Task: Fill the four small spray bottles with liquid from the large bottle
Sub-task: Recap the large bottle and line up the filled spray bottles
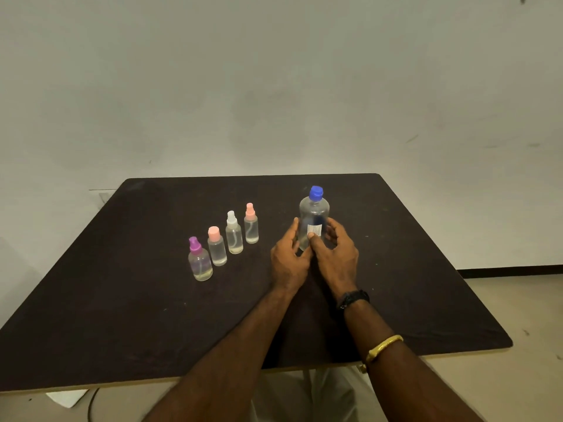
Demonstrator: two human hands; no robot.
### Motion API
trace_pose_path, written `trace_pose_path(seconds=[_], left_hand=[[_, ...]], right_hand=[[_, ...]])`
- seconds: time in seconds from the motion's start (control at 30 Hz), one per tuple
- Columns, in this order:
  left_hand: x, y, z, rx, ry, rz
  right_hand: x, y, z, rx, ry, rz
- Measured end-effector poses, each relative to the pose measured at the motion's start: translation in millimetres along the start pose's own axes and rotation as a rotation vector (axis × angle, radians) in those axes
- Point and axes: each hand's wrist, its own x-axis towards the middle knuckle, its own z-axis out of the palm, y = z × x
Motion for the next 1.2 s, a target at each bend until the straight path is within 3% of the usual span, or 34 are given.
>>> trace_pose_path(seconds=[0.2,0.63,0.77,0.9,1.2], left_hand=[[9.4,5.3,14.2,0.051,-0.179,-0.022],[10.7,-2.4,21.9,0.103,-0.156,-0.009],[7.2,0.8,21.0,0.064,-0.122,-0.033],[4.6,8.0,15.5,0.035,-0.043,-0.038],[-7.3,36.5,-12.0,0.002,0.248,0.199]], right_hand=[[12.8,7.8,-13.1,-0.032,0.048,0.025],[16.9,20.4,-14.7,-0.070,0.029,0.064],[15.4,21.0,-13.5,-0.123,0.079,0.047],[10.0,11.6,-10.1,-0.186,0.232,-0.050],[0.0,-19.5,9.8,-0.098,0.260,-0.244]])
